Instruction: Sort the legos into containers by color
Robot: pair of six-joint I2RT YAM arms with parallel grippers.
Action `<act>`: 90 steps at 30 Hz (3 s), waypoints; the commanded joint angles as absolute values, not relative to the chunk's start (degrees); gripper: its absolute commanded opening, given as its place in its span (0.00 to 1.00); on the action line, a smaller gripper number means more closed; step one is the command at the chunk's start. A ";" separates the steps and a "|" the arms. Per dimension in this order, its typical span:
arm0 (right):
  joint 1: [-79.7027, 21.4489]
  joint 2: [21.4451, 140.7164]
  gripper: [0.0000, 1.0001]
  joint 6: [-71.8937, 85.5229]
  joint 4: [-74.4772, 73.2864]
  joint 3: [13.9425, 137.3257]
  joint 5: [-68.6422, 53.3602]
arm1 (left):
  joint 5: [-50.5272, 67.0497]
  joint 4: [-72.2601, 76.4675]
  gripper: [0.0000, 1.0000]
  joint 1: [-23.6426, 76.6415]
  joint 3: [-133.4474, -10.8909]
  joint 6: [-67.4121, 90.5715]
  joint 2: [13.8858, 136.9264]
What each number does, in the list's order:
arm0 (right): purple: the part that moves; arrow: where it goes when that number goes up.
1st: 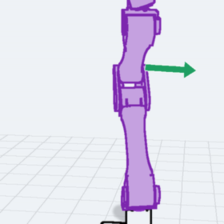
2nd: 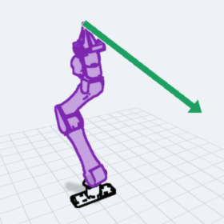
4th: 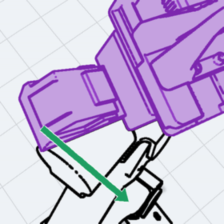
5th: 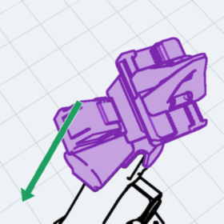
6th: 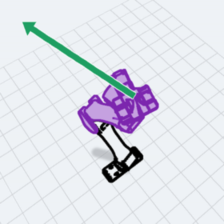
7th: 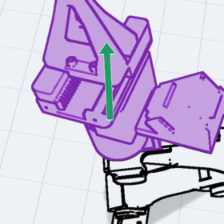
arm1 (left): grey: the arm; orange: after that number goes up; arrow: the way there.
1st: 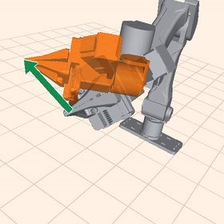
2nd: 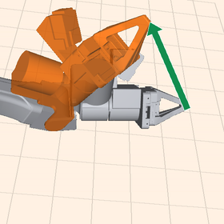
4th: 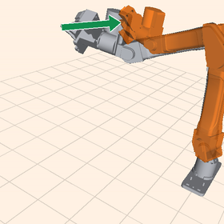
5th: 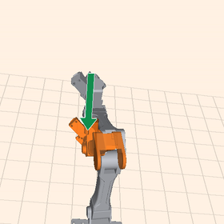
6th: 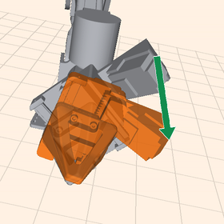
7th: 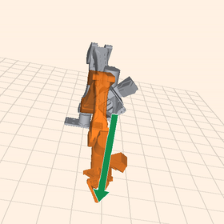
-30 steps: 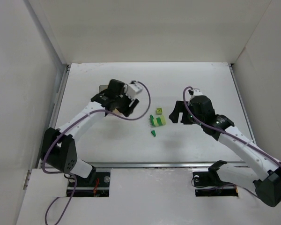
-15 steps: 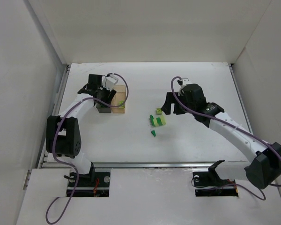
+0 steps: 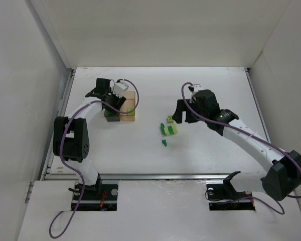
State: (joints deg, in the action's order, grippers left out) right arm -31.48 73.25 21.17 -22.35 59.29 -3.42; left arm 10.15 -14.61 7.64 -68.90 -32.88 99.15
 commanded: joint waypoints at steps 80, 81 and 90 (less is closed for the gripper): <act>-32.43 45.61 0.94 28.04 -28.21 49.04 4.49 | 21.53 -45.35 0.00 51.15 -81.65 -102.75 114.79; -32.43 45.62 0.94 28.04 -28.21 49.04 4.48 | 22.23 -45.35 0.00 51.67 -81.65 -102.22 114.79; -31.90 52.81 0.94 26.89 -25.41 52.11 3.26 | 39.94 -43.07 0.00 44.51 -86.31 -68.30 103.63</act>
